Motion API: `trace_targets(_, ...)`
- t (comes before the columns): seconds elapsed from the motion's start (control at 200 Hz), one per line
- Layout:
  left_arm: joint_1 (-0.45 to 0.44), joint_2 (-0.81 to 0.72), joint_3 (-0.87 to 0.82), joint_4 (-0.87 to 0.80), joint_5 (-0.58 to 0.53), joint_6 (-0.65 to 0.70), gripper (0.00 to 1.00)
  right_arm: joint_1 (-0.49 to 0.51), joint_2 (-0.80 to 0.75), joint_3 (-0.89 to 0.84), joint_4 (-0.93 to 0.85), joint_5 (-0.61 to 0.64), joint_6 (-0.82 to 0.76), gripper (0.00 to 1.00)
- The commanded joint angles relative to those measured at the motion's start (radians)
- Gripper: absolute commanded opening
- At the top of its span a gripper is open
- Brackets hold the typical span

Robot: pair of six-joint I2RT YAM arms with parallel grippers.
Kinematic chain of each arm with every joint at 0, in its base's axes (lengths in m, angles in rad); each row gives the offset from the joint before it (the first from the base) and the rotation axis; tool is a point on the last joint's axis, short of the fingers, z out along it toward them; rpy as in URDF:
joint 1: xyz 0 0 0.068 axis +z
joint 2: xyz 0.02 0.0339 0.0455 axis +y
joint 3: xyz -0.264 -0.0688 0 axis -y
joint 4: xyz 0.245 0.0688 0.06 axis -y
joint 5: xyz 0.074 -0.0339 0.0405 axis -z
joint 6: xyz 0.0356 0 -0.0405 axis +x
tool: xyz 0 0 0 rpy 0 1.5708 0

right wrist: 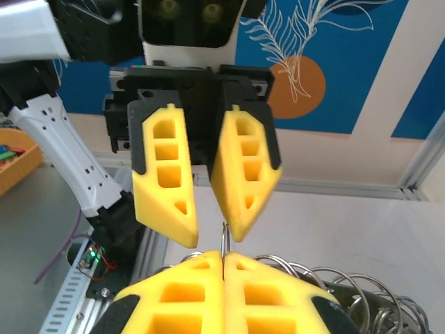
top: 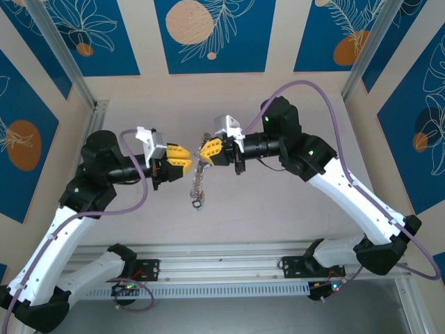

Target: Put the keys on the keyring

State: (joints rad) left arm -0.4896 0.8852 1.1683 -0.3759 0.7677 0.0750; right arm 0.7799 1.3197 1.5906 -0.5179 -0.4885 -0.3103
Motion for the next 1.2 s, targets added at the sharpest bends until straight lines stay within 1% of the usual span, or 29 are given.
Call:
trace_targets(0.0, -0.014, 0.014, 0.066, -0.203, -0.086, 0.144, 0.22, 0.016, 0.064, 0.121, -0.261, 0.061, -0.087, 0.00)
trace_targets(0.11, -0.026, 0.031, 0.105, -0.261, -0.102, 0.193, 0.22, 0.024, 0.131, 0.233, -0.391, 0.096, -0.095, 0.00)
trace_targets(0.315, -0.045, 0.045, 0.127, -0.275, -0.096, 0.215, 0.25, 0.046, 0.195, 0.324, -0.500, 0.138, -0.106, 0.00)
trace_targets(0.6, -0.077, 0.087, 0.153, -0.285, -0.105, 0.233, 0.26, 0.067, 0.229, 0.385, -0.574, 0.087, -0.151, 0.00)
trace_targets(0.705, -0.089, 0.105, 0.159, -0.285, -0.105, 0.238, 0.26, 0.068, 0.227, 0.387, -0.572, 0.051, -0.158, 0.00)
trace_targets(0.895, -0.106, 0.122, 0.159, -0.273, -0.095, 0.238, 0.25, 0.070, 0.236, 0.390, -0.574, 0.035, -0.164, 0.00)
trace_targets(0.955, -0.113, 0.130, 0.159, -0.273, -0.090, 0.237, 0.20, 0.071, 0.238, 0.390, -0.574, 0.030, -0.168, 0.00)
trace_targets(1.0, -0.118, 0.133, 0.159, -0.273, -0.087, 0.237, 0.13, 0.071, 0.239, 0.390, -0.576, 0.028, -0.170, 0.00)
trace_targets(1.115, -0.126, 0.140, 0.157, -0.279, -0.087, 0.243, 0.00, 0.072, 0.237, 0.388, -0.572, 0.024, -0.171, 0.00)
trace_targets(1.195, -0.129, 0.139, 0.155, -0.281, -0.081, 0.245, 0.00, 0.070, 0.231, 0.382, -0.560, 0.018, -0.168, 0.00)
